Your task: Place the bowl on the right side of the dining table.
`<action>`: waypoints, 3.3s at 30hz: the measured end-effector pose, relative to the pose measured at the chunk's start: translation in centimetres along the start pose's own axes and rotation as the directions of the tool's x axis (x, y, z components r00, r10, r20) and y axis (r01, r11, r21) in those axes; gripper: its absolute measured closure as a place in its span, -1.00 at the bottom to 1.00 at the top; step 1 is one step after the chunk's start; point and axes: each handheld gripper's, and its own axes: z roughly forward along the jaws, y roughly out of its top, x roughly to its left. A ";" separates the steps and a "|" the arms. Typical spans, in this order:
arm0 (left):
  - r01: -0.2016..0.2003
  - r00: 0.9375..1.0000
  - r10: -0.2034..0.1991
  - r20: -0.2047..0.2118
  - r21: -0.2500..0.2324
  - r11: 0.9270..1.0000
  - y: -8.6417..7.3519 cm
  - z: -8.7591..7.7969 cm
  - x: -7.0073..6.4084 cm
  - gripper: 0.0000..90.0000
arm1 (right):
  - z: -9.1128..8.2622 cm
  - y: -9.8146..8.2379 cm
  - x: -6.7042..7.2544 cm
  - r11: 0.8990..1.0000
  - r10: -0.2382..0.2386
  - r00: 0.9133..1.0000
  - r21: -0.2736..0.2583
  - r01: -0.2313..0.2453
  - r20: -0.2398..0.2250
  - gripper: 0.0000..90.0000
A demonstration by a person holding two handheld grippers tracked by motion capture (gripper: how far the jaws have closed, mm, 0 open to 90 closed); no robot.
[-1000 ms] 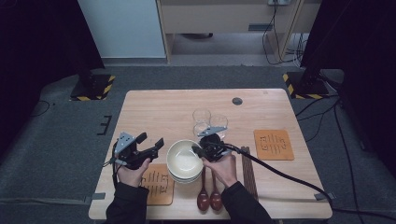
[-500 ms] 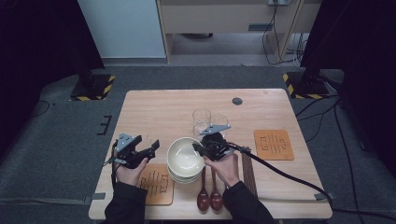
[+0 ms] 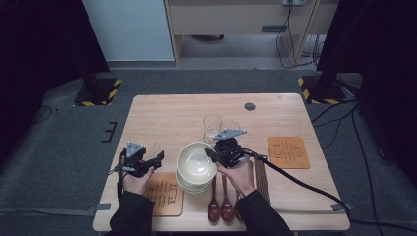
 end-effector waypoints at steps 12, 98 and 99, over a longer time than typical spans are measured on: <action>-0.003 0.999 0.007 -0.035 0.112 0.994 -1.4 1.8 0.9 -0.65 | -1.6 0.7 -0.3 0.999 0.004 1.000 -0.042 -0.004 0.009 0.86; -0.059 0.991 0.084 -0.104 0.223 0.973 -3.4 3.9 1.8 -0.94 | -11.8 -4.5 -12.4 0.974 0.207 0.941 -0.141 -0.175 0.267 0.85; -0.059 0.991 0.084 -0.104 0.223 0.973 -3.4 3.9 1.8 -0.94 | -11.9 -4.6 -12.6 0.973 0.215 0.939 -0.143 -0.182 0.267 0.85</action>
